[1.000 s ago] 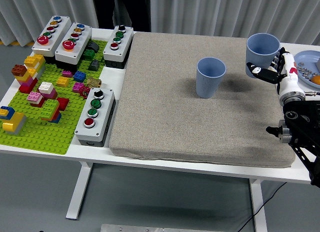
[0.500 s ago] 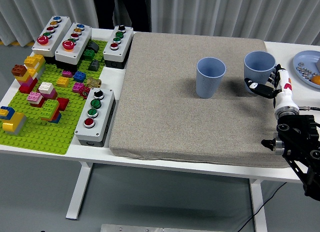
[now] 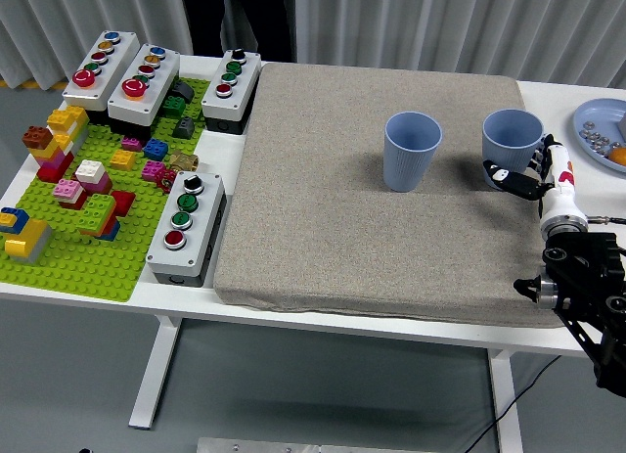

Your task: Pick cup pour cup place

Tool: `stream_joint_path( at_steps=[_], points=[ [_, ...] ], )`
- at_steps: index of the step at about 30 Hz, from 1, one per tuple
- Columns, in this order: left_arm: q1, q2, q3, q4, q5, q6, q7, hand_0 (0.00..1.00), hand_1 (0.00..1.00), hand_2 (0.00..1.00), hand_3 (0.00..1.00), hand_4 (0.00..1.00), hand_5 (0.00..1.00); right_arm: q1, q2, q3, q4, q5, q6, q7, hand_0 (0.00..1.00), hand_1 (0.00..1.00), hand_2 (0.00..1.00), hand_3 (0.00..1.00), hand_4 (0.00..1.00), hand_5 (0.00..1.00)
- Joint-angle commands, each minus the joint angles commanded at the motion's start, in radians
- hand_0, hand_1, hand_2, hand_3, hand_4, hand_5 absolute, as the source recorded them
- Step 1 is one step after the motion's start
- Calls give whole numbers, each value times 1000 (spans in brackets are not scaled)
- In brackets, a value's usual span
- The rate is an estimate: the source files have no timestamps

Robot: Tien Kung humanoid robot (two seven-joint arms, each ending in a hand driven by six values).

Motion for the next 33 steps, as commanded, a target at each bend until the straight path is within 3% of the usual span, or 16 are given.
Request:
stream_joint_path(
  at_steps=[18,19,33],
  points=[
    [3,0,4,0,-4,1,-1,764,802,842,770,508,944,-4,1,6,3,-7,0,0,800,683,597,653,618,2],
    [4,0,5,0,-5,1,-1,765,802,842,770,508,945,-4,0,6,3,-9,0,-4,813,700,660,789,633,2],
    [8,0,12,0,-14,2,-2,765,802,842,770,508,947,-10,2,5,-3,6,0,-1,814,705,671,798,639,2]
  ],
)
